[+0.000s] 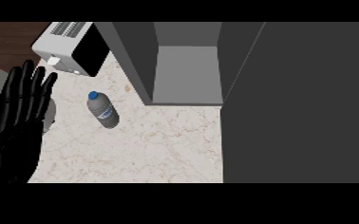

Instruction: Pick up the bottled water, place it into the cabinet and close the cabinet

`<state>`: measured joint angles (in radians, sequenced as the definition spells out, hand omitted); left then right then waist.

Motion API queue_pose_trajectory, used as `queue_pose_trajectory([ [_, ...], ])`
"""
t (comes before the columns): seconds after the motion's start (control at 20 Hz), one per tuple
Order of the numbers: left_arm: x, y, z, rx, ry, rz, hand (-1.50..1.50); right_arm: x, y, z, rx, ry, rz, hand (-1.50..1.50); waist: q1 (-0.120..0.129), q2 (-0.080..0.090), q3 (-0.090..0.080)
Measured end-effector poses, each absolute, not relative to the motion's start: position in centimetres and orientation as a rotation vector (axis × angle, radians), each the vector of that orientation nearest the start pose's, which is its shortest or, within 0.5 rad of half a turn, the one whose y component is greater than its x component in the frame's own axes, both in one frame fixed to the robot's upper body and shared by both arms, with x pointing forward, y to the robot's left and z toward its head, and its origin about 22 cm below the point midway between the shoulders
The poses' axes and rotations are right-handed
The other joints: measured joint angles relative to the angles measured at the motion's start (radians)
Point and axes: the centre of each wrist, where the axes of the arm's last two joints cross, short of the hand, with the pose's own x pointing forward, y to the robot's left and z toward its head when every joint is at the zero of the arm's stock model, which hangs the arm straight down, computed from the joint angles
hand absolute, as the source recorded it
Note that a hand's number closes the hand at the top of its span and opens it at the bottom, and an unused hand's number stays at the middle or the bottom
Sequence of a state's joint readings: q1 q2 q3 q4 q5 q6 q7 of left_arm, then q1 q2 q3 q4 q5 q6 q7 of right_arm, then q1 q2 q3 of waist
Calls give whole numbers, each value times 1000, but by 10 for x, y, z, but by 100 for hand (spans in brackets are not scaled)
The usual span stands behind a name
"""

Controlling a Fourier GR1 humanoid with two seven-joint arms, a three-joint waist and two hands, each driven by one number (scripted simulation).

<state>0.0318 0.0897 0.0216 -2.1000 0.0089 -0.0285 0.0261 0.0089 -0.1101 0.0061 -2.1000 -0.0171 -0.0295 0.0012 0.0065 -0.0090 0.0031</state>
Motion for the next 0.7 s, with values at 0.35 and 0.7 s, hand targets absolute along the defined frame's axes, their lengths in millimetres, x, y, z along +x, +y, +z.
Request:
queue_pose_trajectory([
  [0.35, 244, 258, 133, 55, -1977, -120, -150, 182, -231, 124, 16, -2078, 71, -150, -16, 7, -2],
  [0.7, 244, 256, 142, -2, -1769, -62, -150, 141, -232, 124, 146, -1892, 58, -150, -18, 6, -3],
])
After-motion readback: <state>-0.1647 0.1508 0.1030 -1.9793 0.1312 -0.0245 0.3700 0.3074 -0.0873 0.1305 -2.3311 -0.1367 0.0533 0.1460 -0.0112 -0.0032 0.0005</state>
